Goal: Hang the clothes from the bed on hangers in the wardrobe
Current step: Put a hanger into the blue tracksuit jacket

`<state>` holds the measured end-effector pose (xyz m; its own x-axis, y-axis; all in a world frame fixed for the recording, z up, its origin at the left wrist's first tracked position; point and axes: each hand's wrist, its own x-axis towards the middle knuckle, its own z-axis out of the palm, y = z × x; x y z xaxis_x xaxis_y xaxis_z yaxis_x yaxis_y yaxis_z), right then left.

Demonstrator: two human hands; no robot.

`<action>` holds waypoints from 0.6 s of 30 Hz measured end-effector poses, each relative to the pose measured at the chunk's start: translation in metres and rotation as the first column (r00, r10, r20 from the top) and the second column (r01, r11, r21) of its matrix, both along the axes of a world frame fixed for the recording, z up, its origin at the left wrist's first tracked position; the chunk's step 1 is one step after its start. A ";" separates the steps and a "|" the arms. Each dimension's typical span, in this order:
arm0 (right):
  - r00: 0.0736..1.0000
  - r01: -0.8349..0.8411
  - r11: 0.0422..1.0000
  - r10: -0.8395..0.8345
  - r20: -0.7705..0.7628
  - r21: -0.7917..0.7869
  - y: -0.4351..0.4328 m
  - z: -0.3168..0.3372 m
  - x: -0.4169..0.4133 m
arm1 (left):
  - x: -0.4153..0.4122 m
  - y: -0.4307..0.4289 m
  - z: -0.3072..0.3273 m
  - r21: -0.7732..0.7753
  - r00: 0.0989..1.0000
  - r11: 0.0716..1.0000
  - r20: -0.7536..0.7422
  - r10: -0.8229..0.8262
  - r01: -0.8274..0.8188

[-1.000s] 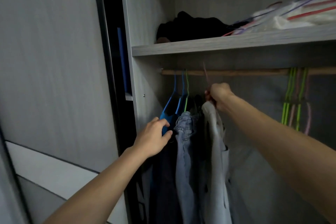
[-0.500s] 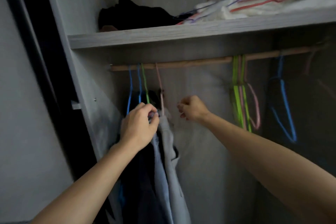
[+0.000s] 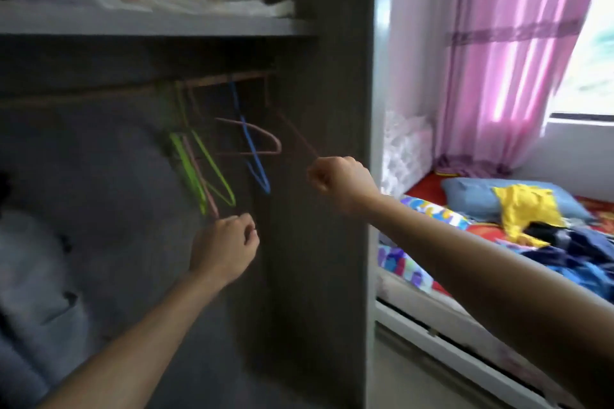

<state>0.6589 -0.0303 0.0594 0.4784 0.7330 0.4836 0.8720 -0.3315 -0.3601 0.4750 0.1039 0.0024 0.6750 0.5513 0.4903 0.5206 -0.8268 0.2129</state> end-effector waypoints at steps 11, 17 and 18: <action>0.890 0.440 0.892 -0.448 -0.081 -0.101 -0.283 -0.057 0.220 | 0.267 -0.204 -0.056 -0.024 0.934 0.941 -0.117 -0.339 0.338; 0.759 0.612 0.775 -0.631 -0.160 -0.156 -0.420 -0.080 0.305 | 0.378 -0.304 -0.089 -0.088 0.846 0.872 -0.213 -0.488 0.481; 0.736 0.637 0.753 -0.658 -0.161 -0.167 -0.436 -0.085 0.317 | 0.397 -0.315 -0.092 -0.089 0.837 0.865 -0.222 -0.500 0.493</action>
